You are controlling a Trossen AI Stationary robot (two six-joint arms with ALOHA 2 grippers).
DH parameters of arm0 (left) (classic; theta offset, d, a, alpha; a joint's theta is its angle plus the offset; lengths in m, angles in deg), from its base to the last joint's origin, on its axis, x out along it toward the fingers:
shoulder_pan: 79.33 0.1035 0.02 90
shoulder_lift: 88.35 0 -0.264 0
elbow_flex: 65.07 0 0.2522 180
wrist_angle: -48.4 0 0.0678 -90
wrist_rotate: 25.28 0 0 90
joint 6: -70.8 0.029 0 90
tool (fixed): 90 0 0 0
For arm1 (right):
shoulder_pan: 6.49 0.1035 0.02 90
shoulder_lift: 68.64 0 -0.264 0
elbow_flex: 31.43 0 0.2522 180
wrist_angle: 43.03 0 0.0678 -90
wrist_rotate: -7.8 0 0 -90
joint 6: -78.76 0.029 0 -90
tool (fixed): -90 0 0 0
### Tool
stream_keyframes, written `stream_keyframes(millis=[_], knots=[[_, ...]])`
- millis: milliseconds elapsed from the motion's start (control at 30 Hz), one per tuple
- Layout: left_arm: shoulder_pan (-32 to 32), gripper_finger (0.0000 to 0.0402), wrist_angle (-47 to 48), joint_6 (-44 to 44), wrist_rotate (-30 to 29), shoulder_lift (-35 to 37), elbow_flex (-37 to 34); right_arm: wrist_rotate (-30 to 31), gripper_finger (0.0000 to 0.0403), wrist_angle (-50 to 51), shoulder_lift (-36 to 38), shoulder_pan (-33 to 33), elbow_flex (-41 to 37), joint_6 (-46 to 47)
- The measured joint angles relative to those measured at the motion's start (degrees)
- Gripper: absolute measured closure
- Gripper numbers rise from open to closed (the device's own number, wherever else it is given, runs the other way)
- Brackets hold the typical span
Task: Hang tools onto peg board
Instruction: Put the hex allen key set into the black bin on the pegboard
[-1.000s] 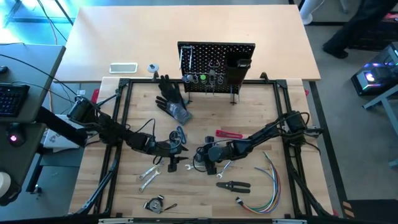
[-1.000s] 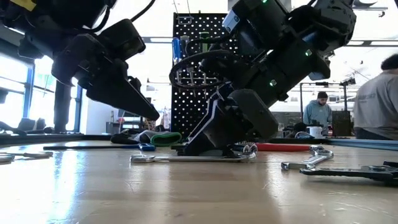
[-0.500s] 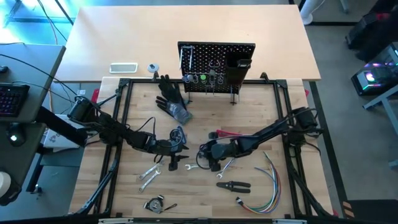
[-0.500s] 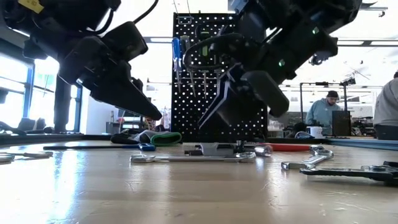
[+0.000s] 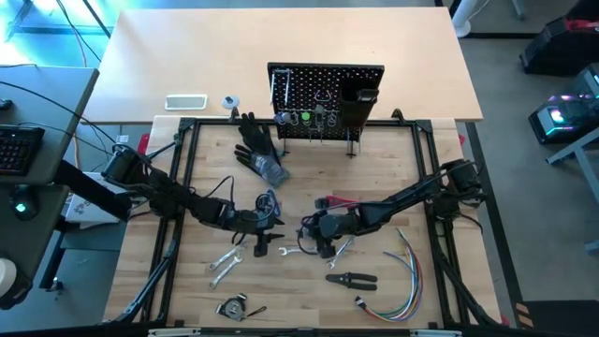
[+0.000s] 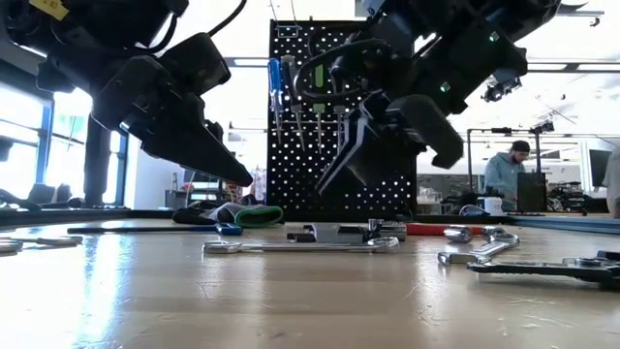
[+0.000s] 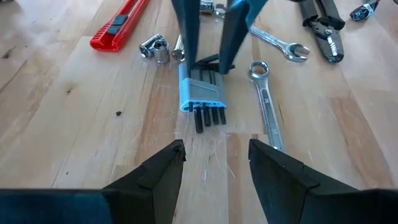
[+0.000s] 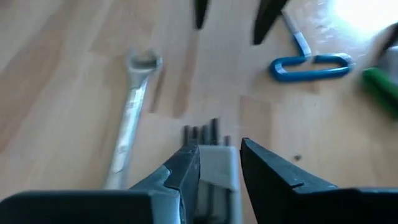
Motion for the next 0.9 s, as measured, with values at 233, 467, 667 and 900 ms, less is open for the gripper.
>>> stream_keyframes(millis=[233,467,667,900], knots=[[2.34,0.0227,-7.52,-1.69,5.66,-3.96,0.02,-1.83,0.022,2.5,0.02,-1.21,0.04,3.13],[4.96,0.0223,-16.84,-3.43,9.36,-11.55,0.18,-8.01,0.0164,2.38,0.07,-3.69,-1.72,7.46],[7.16,0.0202,-23.56,-4.59,14.18,-15.67,0.53,-11.91,0.0162,-3.96,0.07,-4.65,-6.72,9.5],[8.23,0.017,-22.69,-3.79,15.93,-20.41,4.34,-10.81,0.0162,-12.55,-2.43,-4.61,-10.46,10.47]])
